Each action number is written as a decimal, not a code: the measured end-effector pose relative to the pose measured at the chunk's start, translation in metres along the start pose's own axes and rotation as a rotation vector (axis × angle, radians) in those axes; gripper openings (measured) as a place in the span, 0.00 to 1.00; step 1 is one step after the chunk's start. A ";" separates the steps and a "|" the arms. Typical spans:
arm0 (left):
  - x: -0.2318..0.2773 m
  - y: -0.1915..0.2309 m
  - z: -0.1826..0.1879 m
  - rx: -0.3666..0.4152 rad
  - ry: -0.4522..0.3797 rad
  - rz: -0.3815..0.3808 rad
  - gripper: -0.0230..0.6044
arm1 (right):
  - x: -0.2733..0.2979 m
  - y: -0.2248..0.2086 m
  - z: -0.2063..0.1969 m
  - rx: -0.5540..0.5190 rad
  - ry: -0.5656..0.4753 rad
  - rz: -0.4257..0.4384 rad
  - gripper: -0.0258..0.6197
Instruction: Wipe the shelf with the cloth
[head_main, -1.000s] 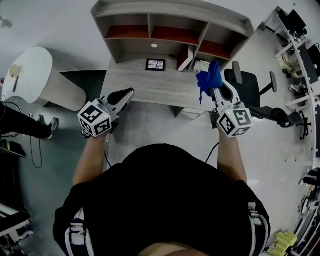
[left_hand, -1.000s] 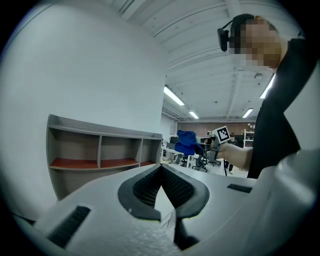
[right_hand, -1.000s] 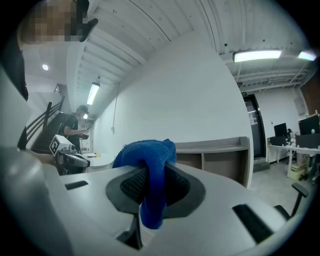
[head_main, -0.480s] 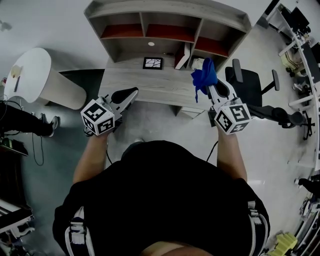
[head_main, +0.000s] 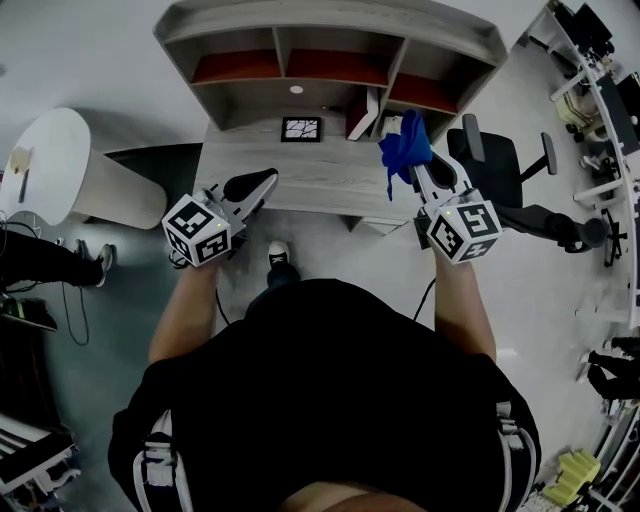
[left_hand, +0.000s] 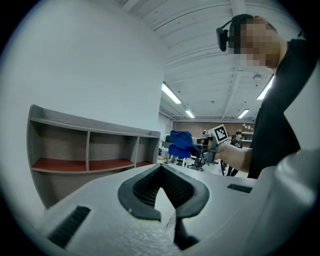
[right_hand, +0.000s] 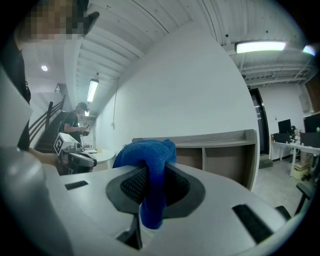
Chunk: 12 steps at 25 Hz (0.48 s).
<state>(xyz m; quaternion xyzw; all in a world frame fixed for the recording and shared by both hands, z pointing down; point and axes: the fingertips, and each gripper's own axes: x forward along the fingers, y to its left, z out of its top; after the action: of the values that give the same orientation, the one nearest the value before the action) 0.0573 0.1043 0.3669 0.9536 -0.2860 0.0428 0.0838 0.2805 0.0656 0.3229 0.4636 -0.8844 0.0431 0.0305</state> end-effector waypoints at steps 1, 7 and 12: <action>0.002 0.006 0.002 0.000 -0.002 -0.009 0.06 | 0.006 0.000 0.000 0.001 0.002 -0.007 0.12; 0.010 0.060 0.013 -0.006 -0.013 -0.048 0.06 | 0.053 -0.004 0.002 0.018 0.020 -0.045 0.12; 0.013 0.114 0.016 -0.018 -0.006 -0.078 0.06 | 0.099 -0.003 0.003 0.029 0.035 -0.077 0.12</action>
<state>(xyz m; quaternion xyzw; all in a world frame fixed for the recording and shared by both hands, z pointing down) 0.0059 0.0010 0.3683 0.9634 -0.2491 0.0342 0.0931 0.2269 -0.0175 0.3296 0.4970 -0.8645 0.0630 0.0409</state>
